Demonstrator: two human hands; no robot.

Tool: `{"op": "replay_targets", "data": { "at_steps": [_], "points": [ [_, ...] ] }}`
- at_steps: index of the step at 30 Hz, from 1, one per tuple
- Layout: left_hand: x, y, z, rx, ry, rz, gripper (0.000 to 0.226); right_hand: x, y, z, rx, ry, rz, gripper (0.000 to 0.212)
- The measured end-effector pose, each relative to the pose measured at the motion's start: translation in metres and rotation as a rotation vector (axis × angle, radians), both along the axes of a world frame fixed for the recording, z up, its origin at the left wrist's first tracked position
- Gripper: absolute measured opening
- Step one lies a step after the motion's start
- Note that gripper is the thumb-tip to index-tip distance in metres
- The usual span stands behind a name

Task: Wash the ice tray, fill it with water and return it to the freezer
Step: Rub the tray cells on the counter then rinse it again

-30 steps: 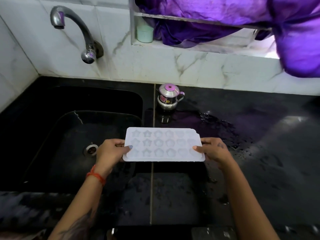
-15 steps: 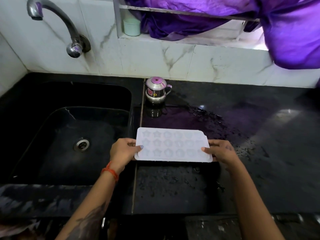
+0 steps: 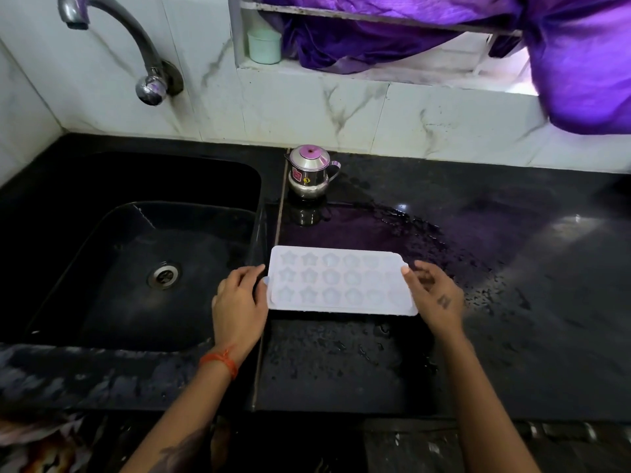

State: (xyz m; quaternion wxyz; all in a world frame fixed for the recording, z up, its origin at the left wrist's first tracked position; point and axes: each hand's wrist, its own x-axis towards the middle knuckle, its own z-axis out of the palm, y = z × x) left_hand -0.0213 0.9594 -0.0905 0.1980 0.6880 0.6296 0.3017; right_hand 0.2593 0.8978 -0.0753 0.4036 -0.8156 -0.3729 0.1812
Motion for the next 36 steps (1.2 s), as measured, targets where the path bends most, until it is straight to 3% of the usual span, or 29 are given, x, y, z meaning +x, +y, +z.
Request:
{"op": "replay_targets", "data": {
  "at_steps": [3,9,19,36],
  "points": [
    [0.002,-0.006,-0.009,0.059,0.059,-0.058,0.042,-0.005,-0.001,-0.007,0.144,-0.279,0.037,0.041],
    [0.003,-0.010,-0.016,0.099,0.140,-0.131,0.063,-0.006,0.013,-0.020,0.066,-0.629,0.201,0.056],
    [0.005,-0.006,-0.016,0.059,0.125,-0.070,0.067,-0.007,0.022,-0.019,-0.179,-0.616,0.282,0.083],
    [0.004,-0.003,-0.022,0.063,0.076,-0.089,0.046,-0.011,0.018,-0.021,-0.207,-0.664,0.177,0.076]
  ]
}}
